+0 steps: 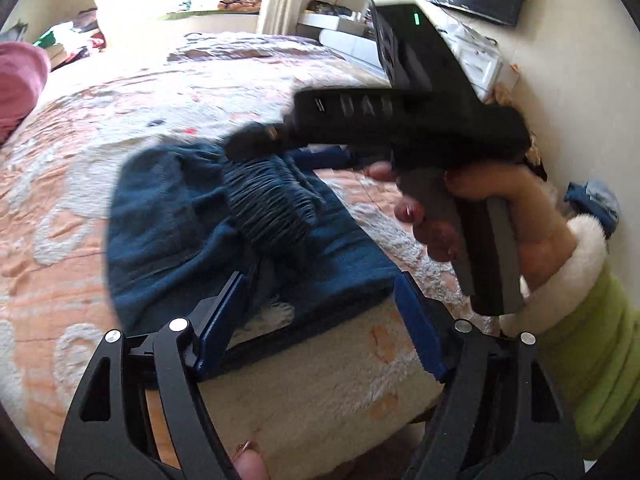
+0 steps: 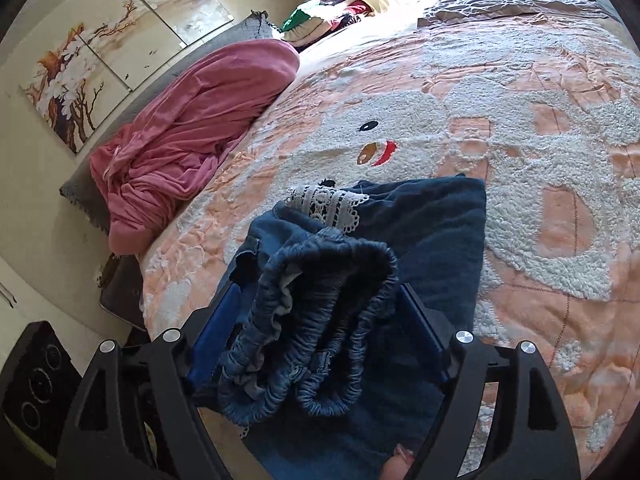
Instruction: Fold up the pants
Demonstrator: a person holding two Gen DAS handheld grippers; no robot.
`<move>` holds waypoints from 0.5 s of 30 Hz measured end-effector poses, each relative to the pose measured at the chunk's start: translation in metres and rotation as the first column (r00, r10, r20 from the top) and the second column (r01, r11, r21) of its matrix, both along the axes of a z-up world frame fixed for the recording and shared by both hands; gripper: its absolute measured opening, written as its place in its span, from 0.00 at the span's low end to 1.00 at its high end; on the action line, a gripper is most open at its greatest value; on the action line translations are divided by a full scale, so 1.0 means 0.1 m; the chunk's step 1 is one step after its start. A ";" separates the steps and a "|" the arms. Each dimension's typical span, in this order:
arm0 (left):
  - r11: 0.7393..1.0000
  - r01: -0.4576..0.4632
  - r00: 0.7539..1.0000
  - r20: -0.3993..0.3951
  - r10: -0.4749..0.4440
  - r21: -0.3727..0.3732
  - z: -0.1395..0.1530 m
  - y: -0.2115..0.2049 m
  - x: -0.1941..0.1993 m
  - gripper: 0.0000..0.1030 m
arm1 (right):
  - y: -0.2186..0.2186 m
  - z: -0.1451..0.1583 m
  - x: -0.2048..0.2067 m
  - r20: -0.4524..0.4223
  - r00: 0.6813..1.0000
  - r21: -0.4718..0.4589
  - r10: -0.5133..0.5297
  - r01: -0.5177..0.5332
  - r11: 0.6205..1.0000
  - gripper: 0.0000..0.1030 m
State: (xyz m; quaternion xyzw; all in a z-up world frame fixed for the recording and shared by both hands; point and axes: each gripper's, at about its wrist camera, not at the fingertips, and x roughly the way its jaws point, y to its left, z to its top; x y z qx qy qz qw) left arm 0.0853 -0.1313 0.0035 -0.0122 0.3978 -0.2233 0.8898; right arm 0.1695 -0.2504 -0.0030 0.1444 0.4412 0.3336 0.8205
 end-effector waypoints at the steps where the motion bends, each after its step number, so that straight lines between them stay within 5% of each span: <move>1: 1.000 -0.012 1.000 0.014 0.012 0.000 0.05 0.06 -0.02 0.66 | 0.04 -0.01 0.00 -0.001 1.000 0.002 0.003 -0.003 1.000 0.76; 4: 0.995 -0.084 0.994 0.067 0.081 0.044 0.18 0.26 -0.05 0.70 | 0.13 -0.06 -0.02 -0.002 1.000 -0.037 0.003 -0.003 0.999 0.80; 5: 0.990 -0.120 0.991 0.075 0.115 0.073 0.19 0.31 -0.02 0.70 | 0.15 -0.07 -0.02 -0.001 1.000 -0.056 0.004 -0.004 0.998 0.72; 6: 0.983 -0.157 0.986 0.075 0.150 0.096 0.19 0.38 0.02 0.70 | 0.18 -0.09 -0.03 0.004 1.000 -0.076 0.012 -0.011 0.997 0.54; 9: 0.969 -0.231 0.973 0.015 0.231 0.082 0.10 0.56 0.18 0.70 | 0.15 -0.04 -0.06 0.026 0.999 -0.084 0.025 -0.023 0.996 0.34; 15: 0.954 -0.286 0.952 -0.089 0.294 0.090 -0.15 0.66 0.39 0.70 | 0.02 0.03 -0.22 0.057 0.998 -0.105 -0.002 0.008 0.994 0.33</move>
